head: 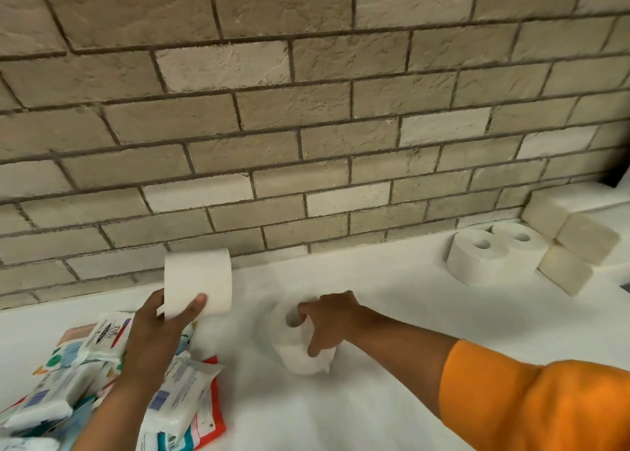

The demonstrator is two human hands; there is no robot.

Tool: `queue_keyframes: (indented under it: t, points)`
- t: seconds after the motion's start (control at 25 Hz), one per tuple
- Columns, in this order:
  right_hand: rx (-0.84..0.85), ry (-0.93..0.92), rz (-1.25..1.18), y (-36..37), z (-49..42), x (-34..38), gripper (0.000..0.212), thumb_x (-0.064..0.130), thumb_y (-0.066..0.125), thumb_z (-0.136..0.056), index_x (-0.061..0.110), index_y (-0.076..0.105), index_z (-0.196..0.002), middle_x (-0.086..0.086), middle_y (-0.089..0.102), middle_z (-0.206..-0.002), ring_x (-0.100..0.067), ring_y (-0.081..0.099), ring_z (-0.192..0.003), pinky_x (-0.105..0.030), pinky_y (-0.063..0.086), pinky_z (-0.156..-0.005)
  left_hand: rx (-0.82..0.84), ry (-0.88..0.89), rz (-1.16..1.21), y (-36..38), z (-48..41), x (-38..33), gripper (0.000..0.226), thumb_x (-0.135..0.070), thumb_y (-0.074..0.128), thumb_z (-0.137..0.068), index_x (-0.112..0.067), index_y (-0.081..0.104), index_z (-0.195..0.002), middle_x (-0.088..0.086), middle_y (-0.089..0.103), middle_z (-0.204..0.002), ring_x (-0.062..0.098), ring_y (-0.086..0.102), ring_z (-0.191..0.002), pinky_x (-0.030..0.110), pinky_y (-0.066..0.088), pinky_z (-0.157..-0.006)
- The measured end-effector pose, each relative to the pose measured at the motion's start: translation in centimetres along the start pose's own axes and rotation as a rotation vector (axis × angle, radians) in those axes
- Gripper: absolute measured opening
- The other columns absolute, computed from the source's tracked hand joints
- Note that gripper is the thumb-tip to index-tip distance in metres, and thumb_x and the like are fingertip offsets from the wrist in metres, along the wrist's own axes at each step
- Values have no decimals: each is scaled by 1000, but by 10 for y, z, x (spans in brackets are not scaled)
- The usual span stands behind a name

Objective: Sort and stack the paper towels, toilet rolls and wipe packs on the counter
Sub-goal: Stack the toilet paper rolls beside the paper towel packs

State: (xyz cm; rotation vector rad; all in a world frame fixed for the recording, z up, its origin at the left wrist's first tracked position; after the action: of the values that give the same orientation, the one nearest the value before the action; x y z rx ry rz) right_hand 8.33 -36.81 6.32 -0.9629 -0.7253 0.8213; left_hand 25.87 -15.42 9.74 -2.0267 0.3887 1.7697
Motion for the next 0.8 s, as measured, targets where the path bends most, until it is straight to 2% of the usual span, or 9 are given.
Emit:
queue_keyframes:
  t: [0.12, 0.24, 0.4, 0.48, 0.6, 0.68, 0.8]
  points:
    - [26, 27, -58, 12, 28, -21, 69, 54, 72, -79, 49, 41, -139, 9, 57, -108, -19, 56, -99, -36, 38, -87, 67, -38, 0, 21, 14, -1, 28, -21, 79, -84, -21, 68, -109, -4, 74, -101, 15, 68, -95, 34, 52, -78]
    - [12, 30, -94, 25, 47, -32, 74, 60, 68, -81, 50, 32, -145, 4, 57, -134, -27, 59, -118, -37, 40, -88, 93, -41, -20, 42, 24, -9, 29, -25, 80, -82, -24, 68, -108, -6, 73, -105, 12, 66, -94, 36, 51, -80]
    - [-31, 35, -258, 30, 66, -45, 87, 63, 73, -78, 50, 24, -150, 6, 55, -138, -24, 59, -120, -36, 49, -94, 145, -30, 6, 65, 34, -25, 32, -26, 79, -83, -23, 68, -113, -7, 73, -108, 10, 66, -98, 33, 49, -79]
    - [-128, 43, -487, 29, 71, -54, 80, 53, 74, -83, 43, 32, -149, 6, 56, -131, -18, 60, -114, -35, 52, -96, 174, -40, 31, 74, 38, -32, 32, -27, 82, -81, -24, 69, -110, -6, 73, -107, 12, 66, -102, 33, 50, -80]
    - [-364, 75, -957, 20, 72, -68, 67, 27, 79, -83, 41, 46, -139, 4, 56, -123, -11, 60, -97, -29, 56, -88, 305, -85, 43, 87, 44, -45, 58, -53, 83, -60, -30, 70, -112, -9, 76, -109, 15, 68, -106, 42, 53, -92]
    - [-413, 64, -1106, 14, 71, -74, 78, 18, 85, -77, 43, 44, -139, 4, 52, -128, -14, 57, -108, -31, 56, -93, 393, -142, 67, 94, 45, -53, 73, -60, 82, -50, -31, 69, -116, -10, 76, -111, 16, 68, -108, 44, 53, -94]
    - [-415, 53, -1129, 3, 73, -78, 108, 24, 94, -68, 47, 29, -151, 12, 40, -142, -11, 40, -129, -31, 46, -102, 479, -176, 65, 105, 43, -71, 80, -63, 86, -47, -29, 69, -118, -6, 76, -113, 22, 67, -111, 42, 54, -90]
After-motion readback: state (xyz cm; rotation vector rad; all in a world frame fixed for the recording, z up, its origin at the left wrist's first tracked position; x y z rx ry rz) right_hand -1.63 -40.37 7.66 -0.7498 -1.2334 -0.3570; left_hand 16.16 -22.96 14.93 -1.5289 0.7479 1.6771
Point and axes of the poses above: each hand's wrist, its own z-axis away from the middle knuckle, its own y-axis out of the palm, x = y × z, the point moved 3 cm from there along -z, towards the middle knuckle
